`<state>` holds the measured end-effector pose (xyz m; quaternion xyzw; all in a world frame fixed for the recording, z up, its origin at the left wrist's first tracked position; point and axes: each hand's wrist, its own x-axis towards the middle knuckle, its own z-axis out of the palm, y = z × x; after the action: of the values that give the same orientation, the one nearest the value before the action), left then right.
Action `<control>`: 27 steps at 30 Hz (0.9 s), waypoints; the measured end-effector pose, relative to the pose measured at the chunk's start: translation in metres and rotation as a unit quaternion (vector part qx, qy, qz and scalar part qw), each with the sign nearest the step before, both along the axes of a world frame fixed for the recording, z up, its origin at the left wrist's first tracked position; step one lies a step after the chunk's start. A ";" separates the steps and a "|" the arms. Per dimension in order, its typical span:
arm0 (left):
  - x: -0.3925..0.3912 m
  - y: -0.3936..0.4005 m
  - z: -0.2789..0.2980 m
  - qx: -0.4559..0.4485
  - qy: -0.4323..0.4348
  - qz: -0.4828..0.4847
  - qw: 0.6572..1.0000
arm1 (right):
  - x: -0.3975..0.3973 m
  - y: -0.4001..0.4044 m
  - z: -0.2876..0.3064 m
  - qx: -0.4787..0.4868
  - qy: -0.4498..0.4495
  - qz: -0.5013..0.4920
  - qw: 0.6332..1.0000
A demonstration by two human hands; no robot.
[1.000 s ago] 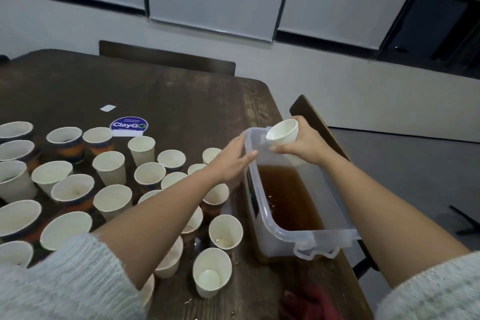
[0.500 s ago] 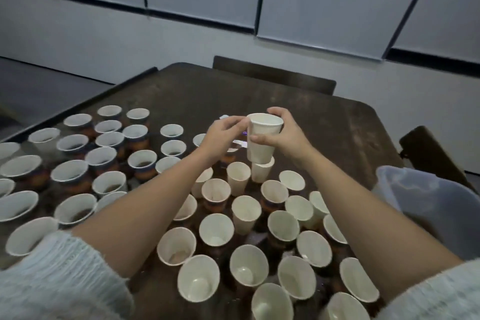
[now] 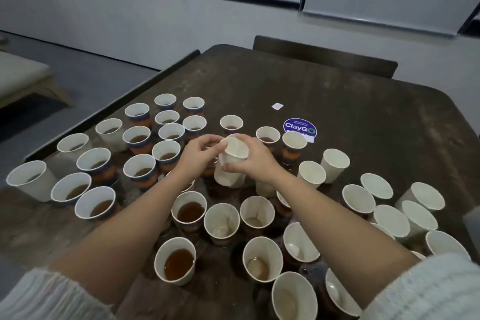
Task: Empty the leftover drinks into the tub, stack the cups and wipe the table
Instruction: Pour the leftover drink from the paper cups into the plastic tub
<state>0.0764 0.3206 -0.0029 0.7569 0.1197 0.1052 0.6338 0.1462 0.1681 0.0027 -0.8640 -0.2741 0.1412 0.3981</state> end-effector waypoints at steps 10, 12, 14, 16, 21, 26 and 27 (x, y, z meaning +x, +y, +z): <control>0.012 0.026 -0.030 0.256 0.156 -0.002 0.954 | -0.017 0.023 -0.044 -0.104 -0.017 0.070 0.992; 0.015 0.026 -0.034 0.293 0.184 -0.008 0.938 | -0.016 0.022 -0.043 -0.112 -0.058 0.066 0.990; 0.016 0.026 -0.037 0.332 0.207 -0.022 0.920 | -0.011 0.020 -0.042 -0.085 -0.086 0.025 0.992; 0.014 0.023 -0.037 0.369 0.222 -0.037 0.901 | -0.004 0.017 -0.041 -0.037 -0.085 -0.046 0.995; 0.012 0.020 -0.042 0.462 0.215 -0.049 0.859 | 0.017 0.022 -0.048 -0.108 -0.041 -0.117 0.986; 0.010 0.025 -0.047 0.498 0.181 -0.039 0.847 | 0.021 0.034 -0.053 -0.192 -0.021 -0.101 0.976; 0.010 0.027 -0.048 0.499 0.174 -0.038 0.848 | 0.021 0.037 -0.053 -0.216 -0.031 -0.101 0.971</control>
<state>0.0860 0.3473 -0.0507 0.9809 0.1311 -0.0071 0.1434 0.1671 0.2046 -0.0507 -0.9566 -0.1605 0.1293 0.2061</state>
